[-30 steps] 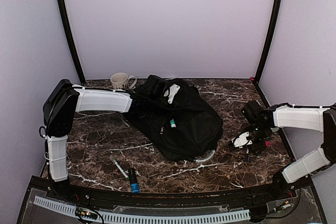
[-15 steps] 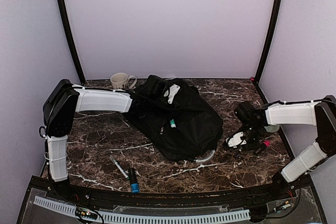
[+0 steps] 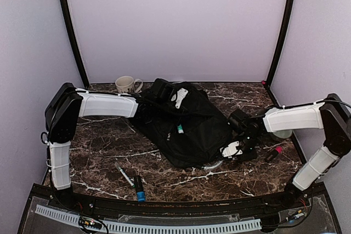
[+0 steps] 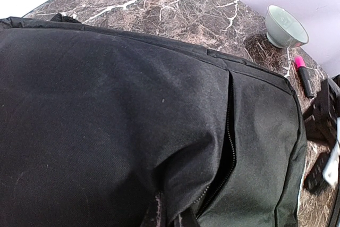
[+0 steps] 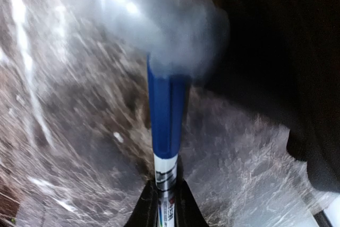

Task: Pack the student bag
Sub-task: Pick up the stationery from the center of the board.

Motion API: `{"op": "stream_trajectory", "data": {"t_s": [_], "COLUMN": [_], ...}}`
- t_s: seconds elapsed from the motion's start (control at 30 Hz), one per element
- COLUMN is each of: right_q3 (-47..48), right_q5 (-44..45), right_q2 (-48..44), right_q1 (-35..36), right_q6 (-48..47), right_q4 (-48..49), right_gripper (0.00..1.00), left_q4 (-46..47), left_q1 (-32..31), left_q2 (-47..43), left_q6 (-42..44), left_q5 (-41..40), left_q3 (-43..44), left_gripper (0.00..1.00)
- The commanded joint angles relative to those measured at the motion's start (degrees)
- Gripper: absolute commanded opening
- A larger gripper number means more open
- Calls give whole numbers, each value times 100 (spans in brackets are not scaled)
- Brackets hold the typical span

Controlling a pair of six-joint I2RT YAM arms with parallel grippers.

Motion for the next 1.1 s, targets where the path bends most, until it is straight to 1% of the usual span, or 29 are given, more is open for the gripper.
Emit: {"op": "stream_trajectory", "data": {"t_s": [0.0,0.13,0.27,0.33,0.43,0.6,0.8,0.93,1.07], "right_q3": [-86,-43,-18,-51,-201,-459,-706,-890,-914], "right_q5": [-985,-1018,-1056,-1060,-958,-755,-690,-440,-489], "right_q2": [263,261,260,261,-18,-213,-393,-433,-365], "right_q1": [707,1153,1239,1233,1231,1169,1040,994,995], "right_q6": [605,802,979,1090,1172,1247,1241,1304,1430], "right_q4": [-328,-434,-496,-511,-491,-496,-628,-546,-520], "right_gripper": [9,9,9,14,21,23,19,13,5], "left_q4": [-418,-428,-428,-433,-431,-418,-417,-424,-447], "left_q1": [-74,-74,-74,-74,-74,-77,-74,-74,-74], "left_q2": [-168,-168,-168,-168,-168,-163,-166,-168,-168], "left_q6": [40,54,50,51,54,55,43,50,51], "left_q5": [406,405,405,405,406,405,410,407,414], "left_q3": [-77,-66,-76,-76,-67,-73,-77,-71,-53], "left_gripper": [0,0,0,0,0,0,0,0,0]}}
